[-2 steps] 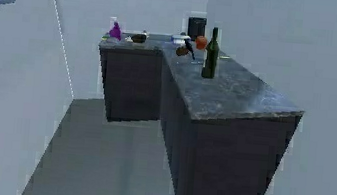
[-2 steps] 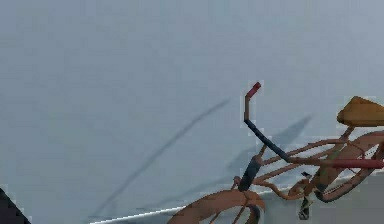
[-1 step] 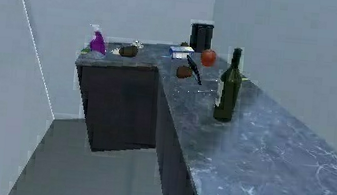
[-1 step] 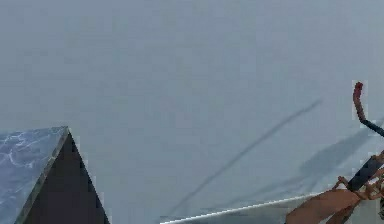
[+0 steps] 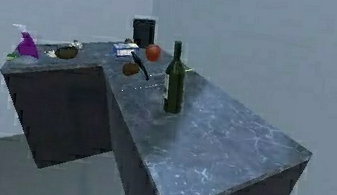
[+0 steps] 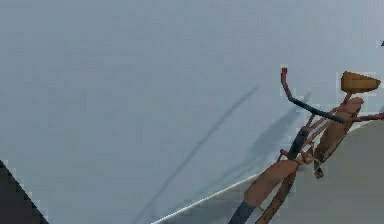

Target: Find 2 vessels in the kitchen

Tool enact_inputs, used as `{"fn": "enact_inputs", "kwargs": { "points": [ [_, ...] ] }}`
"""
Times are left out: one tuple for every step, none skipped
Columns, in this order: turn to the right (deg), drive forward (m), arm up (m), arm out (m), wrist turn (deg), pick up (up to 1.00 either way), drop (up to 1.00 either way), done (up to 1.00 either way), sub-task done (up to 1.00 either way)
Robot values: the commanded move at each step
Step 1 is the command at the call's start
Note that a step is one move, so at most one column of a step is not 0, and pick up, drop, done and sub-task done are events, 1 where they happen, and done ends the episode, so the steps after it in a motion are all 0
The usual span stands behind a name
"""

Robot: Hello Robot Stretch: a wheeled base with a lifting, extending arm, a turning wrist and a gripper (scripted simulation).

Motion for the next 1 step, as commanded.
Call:
{"fn": "enact_inputs", "kwargs": {
  "points": [
    [0.0, 0.0, 0.0, 0.0, 0.0, 0.0, 0.0, 1.0, 0.0]
  ]
}}
